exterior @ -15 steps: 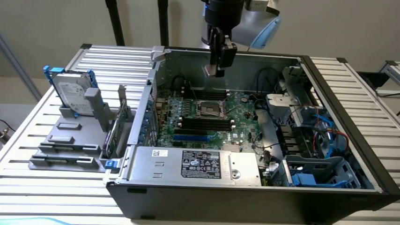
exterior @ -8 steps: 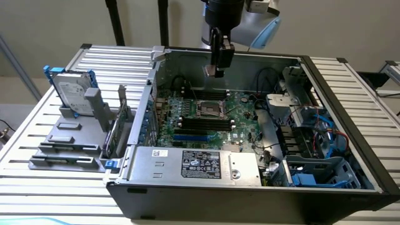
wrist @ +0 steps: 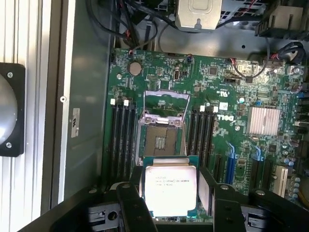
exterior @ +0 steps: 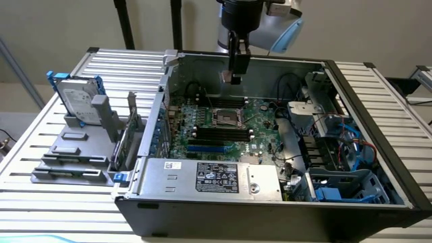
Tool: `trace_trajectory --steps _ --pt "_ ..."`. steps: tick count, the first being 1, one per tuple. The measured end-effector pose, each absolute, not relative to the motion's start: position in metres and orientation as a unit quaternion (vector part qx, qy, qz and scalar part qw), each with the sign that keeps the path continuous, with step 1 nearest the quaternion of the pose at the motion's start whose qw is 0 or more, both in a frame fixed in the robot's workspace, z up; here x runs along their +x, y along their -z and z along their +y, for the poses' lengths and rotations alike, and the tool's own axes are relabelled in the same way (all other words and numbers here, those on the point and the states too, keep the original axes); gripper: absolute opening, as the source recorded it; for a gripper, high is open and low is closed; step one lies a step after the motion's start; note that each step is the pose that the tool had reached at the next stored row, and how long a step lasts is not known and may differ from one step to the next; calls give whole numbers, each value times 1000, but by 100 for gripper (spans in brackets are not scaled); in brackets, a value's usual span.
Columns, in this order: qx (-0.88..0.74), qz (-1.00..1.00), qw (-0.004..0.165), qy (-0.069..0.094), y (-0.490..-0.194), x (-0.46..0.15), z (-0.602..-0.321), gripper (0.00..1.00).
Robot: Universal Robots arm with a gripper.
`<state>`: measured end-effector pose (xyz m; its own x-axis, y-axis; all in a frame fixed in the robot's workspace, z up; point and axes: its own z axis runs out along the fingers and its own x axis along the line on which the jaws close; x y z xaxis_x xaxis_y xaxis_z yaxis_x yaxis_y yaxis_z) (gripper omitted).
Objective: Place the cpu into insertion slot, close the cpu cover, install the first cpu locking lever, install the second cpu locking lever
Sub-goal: 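Place the cpu into insertion slot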
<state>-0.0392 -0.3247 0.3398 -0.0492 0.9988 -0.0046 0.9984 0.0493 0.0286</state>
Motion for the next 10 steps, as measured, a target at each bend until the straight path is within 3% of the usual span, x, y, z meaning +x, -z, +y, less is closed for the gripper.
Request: trace_trajectory --steps 10 --pt "705 709 10 -6 -332 -30 -319 54"
